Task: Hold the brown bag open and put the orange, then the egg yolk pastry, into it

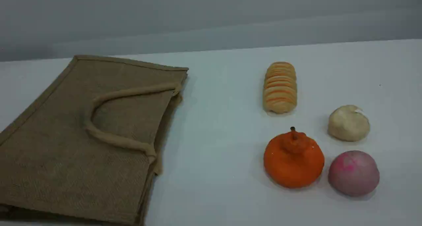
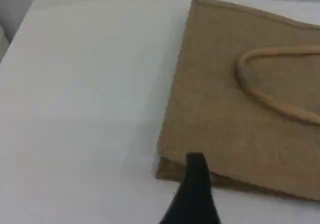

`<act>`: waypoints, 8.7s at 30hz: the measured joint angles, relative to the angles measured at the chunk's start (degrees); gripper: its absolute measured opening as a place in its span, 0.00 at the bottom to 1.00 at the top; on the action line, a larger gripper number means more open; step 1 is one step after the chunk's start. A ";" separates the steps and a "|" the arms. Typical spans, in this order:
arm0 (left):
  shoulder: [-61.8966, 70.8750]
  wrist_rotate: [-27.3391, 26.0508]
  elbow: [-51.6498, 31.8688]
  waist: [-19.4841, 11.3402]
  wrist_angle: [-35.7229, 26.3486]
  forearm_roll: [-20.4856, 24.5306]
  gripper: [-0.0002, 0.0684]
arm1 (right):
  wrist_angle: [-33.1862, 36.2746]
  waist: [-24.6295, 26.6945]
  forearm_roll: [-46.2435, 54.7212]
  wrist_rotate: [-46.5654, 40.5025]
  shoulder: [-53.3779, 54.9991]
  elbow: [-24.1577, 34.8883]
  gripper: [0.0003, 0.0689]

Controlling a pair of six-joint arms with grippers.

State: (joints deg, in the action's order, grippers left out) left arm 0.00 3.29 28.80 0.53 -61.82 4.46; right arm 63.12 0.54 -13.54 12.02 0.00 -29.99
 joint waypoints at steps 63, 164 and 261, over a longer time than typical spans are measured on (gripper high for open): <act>22.21 5.45 5.54 3.72 14.04 6.25 0.82 | -15.02 0.00 -7.16 0.00 13.78 -1.92 0.86; 119.65 13.99 38.13 9.44 40.21 5.91 0.15 | -26.55 0.00 -5.64 1.60 56.10 -20.15 0.86; 106.01 -61.25 80.45 9.44 -8.13 -40.59 0.15 | -48.91 -21.68 -25.76 26.00 111.08 -20.21 0.86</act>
State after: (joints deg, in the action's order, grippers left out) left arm 106.01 -57.97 109.24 9.96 -69.96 -36.12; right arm 14.21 -21.14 -39.30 38.02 111.08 -50.21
